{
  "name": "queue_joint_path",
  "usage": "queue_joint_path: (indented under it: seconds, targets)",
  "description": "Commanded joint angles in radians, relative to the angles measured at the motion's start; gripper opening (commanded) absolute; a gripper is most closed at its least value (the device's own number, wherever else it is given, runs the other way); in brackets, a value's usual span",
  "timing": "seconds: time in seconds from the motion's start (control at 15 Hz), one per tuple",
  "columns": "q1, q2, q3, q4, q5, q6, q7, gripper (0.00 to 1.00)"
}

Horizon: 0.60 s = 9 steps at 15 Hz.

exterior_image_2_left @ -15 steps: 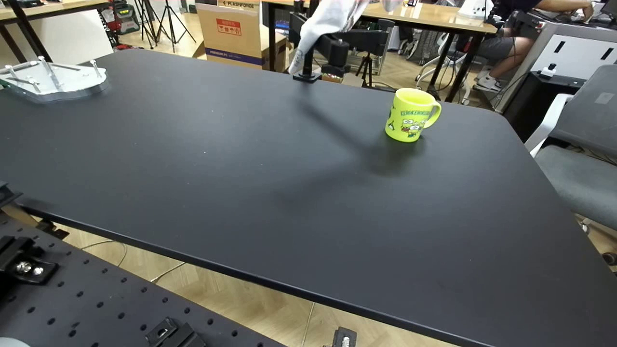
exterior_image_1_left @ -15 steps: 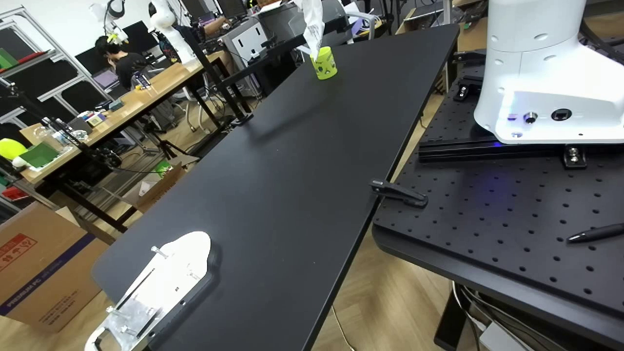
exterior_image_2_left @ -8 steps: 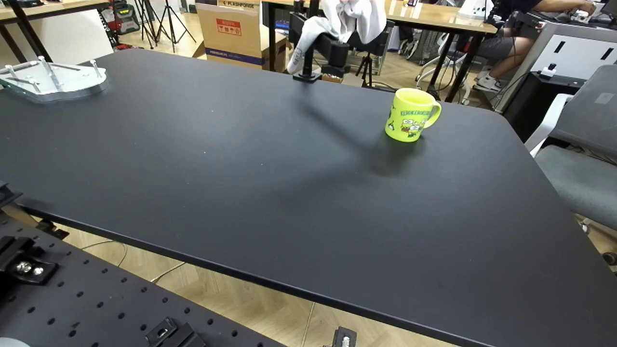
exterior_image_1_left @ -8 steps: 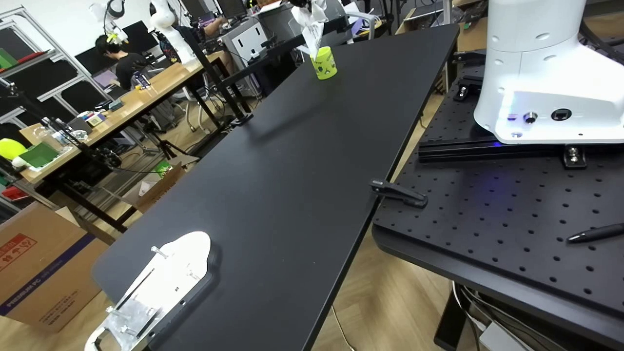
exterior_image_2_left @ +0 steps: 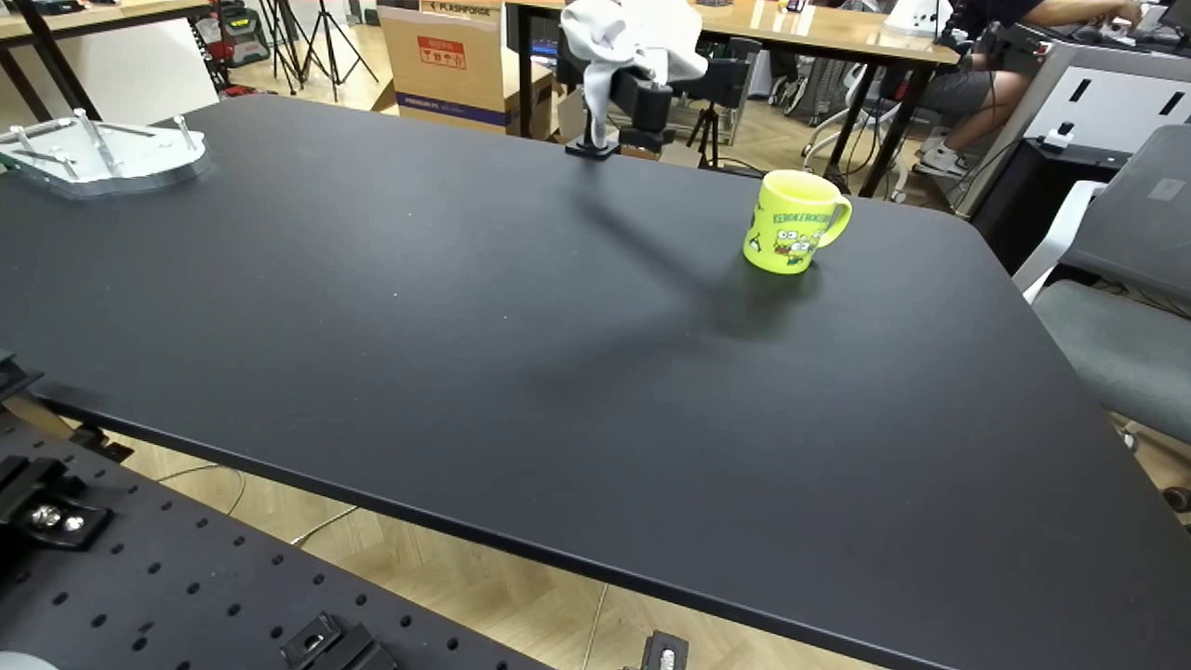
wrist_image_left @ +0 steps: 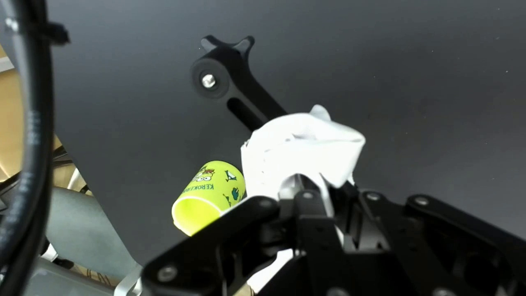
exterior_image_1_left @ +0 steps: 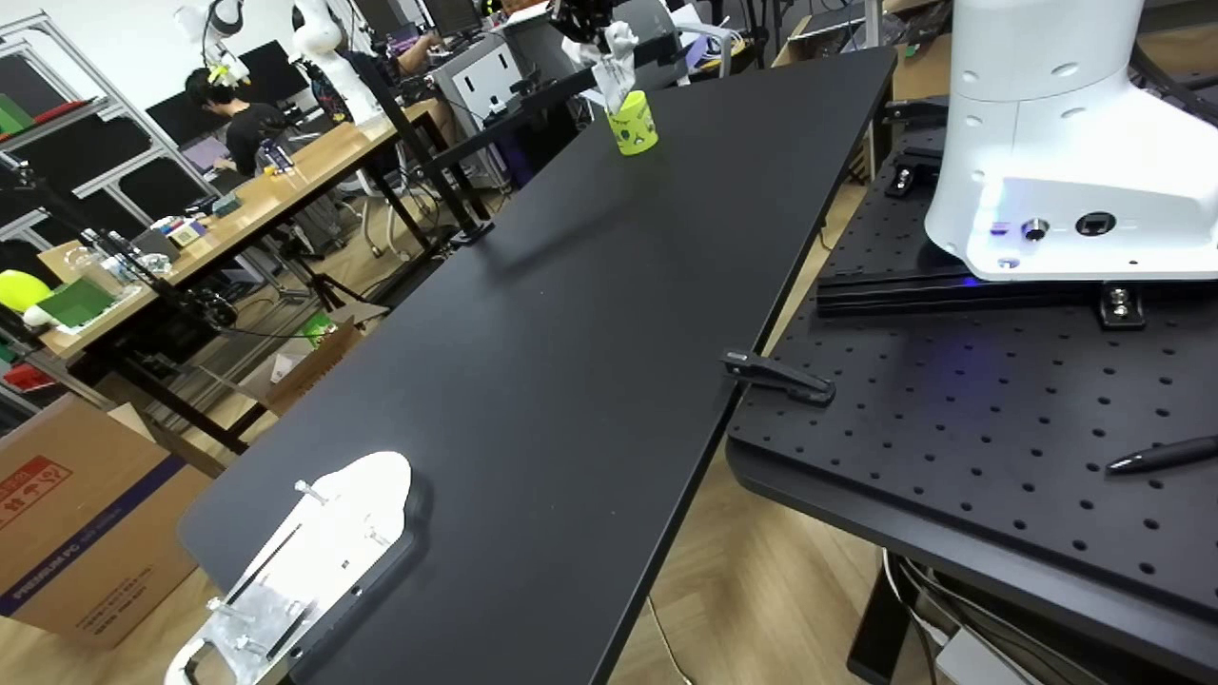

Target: Put the white towel on the black rod

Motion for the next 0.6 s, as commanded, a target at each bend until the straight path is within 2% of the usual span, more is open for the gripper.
queue_joint_path:
  seconds: [0.0, 0.2, 0.27, 0.33, 0.53]
  targets:
    - [0.009, -0.057, 0.005, -0.054, 0.009, -0.007, -0.004, 0.03]
    - [0.004, -0.068, 0.002, -0.069, 0.023, -0.012, -0.013, 0.03]
    - [0.002, -0.07, 0.001, -0.072, 0.025, -0.015, -0.013, 0.36]
    - [0.001, -0.071, 0.0, -0.074, 0.03, -0.014, -0.017, 0.37]
    - [-0.001, -0.072, -0.003, -0.077, 0.045, -0.014, -0.022, 0.56]
